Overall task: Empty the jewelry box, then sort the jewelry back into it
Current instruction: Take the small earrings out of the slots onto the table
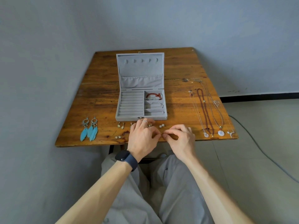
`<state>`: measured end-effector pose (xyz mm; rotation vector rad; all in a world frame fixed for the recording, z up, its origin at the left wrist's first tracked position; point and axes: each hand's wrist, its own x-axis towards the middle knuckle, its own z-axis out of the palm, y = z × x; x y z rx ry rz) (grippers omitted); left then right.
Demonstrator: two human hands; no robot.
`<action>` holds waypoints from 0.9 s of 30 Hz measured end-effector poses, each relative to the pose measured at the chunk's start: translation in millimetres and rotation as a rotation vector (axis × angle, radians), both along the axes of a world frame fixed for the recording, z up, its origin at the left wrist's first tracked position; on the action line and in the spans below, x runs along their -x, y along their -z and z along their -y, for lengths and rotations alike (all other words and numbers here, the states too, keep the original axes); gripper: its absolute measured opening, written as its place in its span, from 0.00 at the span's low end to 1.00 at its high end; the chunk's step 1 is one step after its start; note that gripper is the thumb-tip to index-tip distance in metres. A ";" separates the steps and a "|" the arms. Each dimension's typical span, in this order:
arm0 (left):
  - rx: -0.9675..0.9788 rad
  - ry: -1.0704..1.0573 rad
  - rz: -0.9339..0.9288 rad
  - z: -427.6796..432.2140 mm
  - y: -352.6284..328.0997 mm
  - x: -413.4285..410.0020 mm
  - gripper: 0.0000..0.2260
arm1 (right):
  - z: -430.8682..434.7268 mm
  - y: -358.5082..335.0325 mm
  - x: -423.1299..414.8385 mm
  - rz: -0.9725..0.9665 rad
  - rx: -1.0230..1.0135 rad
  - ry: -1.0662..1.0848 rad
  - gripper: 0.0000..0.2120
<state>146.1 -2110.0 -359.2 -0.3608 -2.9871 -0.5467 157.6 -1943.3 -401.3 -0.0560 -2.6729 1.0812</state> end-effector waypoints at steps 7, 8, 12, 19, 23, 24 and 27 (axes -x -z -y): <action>-0.005 -0.005 0.019 0.1 -3.9 -1.5 0.07 | -0.4 2.6 -2.0 -0.022 0.022 -0.006 0.07; -0.005 -0.004 0.022 0.4 -4.3 -1.4 0.08 | -0.8 3.1 -2.3 -0.027 0.023 -0.008 0.07; 0.002 0.006 0.021 1.4 -3.9 -0.6 0.08 | -1.9 4.7 -3.0 -0.035 0.018 -0.017 0.08; -0.004 0.021 0.005 2.6 -1.1 1.8 0.08 | -2.2 4.7 -3.9 -0.057 0.012 -0.026 0.08; 0.028 0.034 -0.009 3.3 -2.0 4.4 0.08 | -2.9 3.8 -3.4 -0.053 0.013 -0.020 0.08; 0.036 0.037 -0.010 3.6 -3.4 4.9 0.08 | -3.2 3.0 -3.4 -0.051 0.010 -0.025 0.07; 0.037 0.058 -0.026 7.1 -9.1 6.9 0.09 | -4.8 -1.5 -4.5 -0.013 0.010 -0.059 0.08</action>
